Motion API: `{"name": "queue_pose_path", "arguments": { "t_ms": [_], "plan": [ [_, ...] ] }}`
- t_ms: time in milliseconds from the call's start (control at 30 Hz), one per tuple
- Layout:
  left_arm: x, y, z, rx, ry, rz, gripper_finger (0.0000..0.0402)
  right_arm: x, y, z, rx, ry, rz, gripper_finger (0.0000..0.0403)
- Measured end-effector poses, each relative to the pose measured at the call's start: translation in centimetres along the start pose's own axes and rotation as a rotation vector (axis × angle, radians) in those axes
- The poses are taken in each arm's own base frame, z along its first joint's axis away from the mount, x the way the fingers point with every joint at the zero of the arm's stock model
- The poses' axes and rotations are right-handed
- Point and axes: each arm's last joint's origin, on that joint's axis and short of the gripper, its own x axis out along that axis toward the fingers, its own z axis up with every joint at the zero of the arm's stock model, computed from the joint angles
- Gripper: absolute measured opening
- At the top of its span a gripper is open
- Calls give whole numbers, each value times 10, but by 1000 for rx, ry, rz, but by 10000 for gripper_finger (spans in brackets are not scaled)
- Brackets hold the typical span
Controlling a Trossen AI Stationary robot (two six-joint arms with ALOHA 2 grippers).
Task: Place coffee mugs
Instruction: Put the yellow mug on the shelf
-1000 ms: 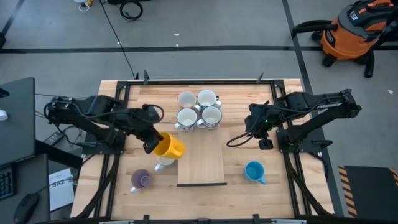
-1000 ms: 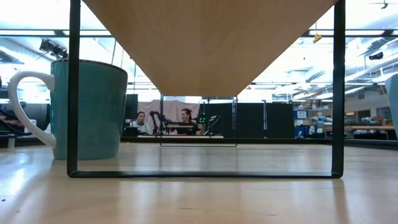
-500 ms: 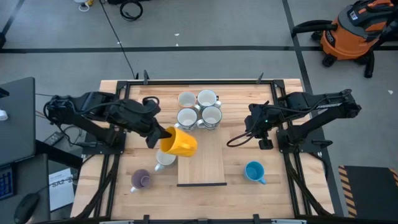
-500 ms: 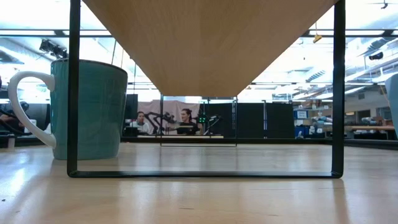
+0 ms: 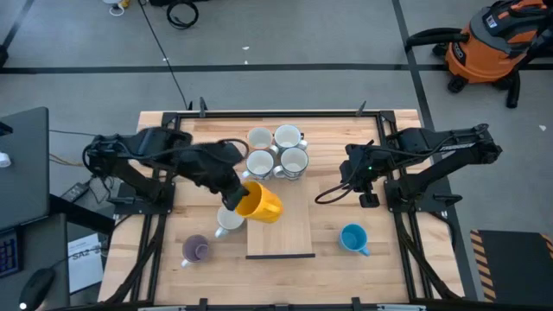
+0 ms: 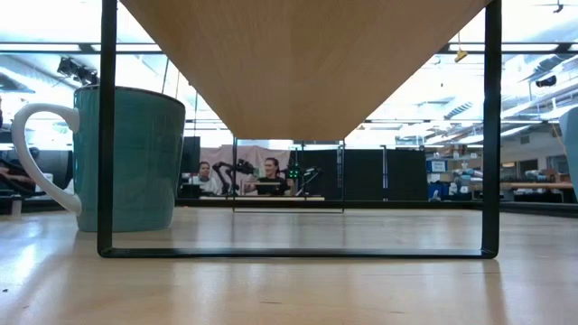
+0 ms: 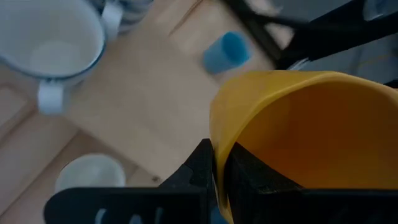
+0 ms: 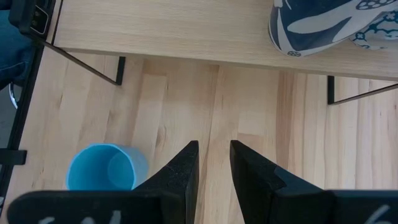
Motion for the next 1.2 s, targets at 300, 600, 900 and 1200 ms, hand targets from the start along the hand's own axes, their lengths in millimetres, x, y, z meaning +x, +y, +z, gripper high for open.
{"name": "queue_pose_path", "arguments": {
  "t_ms": [300,600,900,1200],
  "plan": [
    [38,12,0,-40,128,232,29,0,0,0,0,-1,0,97],
    [75,27,10,-95,198,401,29,0,0,0,0,-1,0,97],
    [92,33,15,-147,221,456,29,0,0,0,0,-3,0,97],
    [102,36,16,-177,234,498,29,0,0,1,0,-5,0,97]
  ]
}}
